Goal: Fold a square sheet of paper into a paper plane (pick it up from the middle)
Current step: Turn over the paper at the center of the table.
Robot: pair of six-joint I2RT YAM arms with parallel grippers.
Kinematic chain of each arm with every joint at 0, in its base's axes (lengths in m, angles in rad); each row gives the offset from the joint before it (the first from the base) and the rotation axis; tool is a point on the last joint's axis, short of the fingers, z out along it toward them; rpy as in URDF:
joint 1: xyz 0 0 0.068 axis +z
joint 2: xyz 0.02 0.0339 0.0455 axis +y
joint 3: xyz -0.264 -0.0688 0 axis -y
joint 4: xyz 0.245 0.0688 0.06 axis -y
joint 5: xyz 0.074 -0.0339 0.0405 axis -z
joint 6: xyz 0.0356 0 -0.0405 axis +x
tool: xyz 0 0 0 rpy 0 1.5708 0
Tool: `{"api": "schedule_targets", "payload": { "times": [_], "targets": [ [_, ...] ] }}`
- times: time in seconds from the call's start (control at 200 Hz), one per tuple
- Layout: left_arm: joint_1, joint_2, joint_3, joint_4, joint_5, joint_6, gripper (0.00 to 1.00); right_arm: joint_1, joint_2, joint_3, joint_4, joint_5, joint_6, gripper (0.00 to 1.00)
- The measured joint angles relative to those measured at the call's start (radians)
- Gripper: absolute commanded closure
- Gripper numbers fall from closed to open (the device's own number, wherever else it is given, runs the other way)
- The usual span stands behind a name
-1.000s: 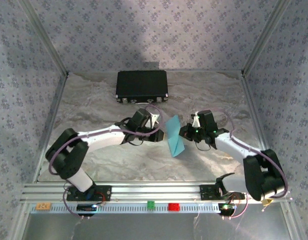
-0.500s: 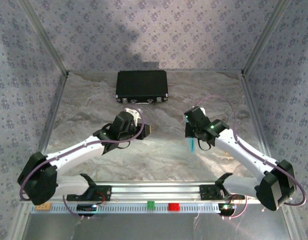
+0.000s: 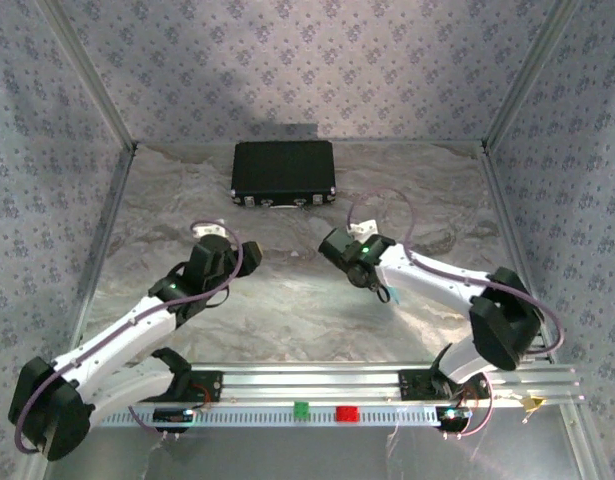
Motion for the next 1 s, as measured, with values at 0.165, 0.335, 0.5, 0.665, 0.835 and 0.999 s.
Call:
{"api": "schedule_targets", "payload": {
  "times": [0.165,0.335,0.5,0.665,0.835,0.999],
  "targets": [
    [0.030,-0.077,-0.033,-0.060,-0.035,-0.036,0.40,0.054,0.122,0.068,0.004,-0.001,0.003,0.92],
    [0.064,-0.152,-0.060,-0.134,-0.092,-0.088,0.43,0.103,0.273,0.196,0.001,-0.012,0.003,0.91],
    [0.081,-0.158,-0.075,-0.188,-0.101,-0.115,0.43,0.136,0.354,0.269,0.024,-0.077,-0.009,0.87],
    [0.083,-0.162,-0.075,-0.199,-0.078,-0.108,0.44,0.129,0.360,0.272,0.103,-0.217,-0.028,0.78],
    [0.088,-0.105,-0.075,-0.172,-0.002,-0.075,0.44,0.068,0.270,0.174,0.262,-0.413,-0.037,0.62],
    [0.088,0.036,-0.058,-0.145,0.091,-0.051,0.49,-0.068,0.055,-0.027,0.434,-0.604,-0.018,0.64]
  ]
}}
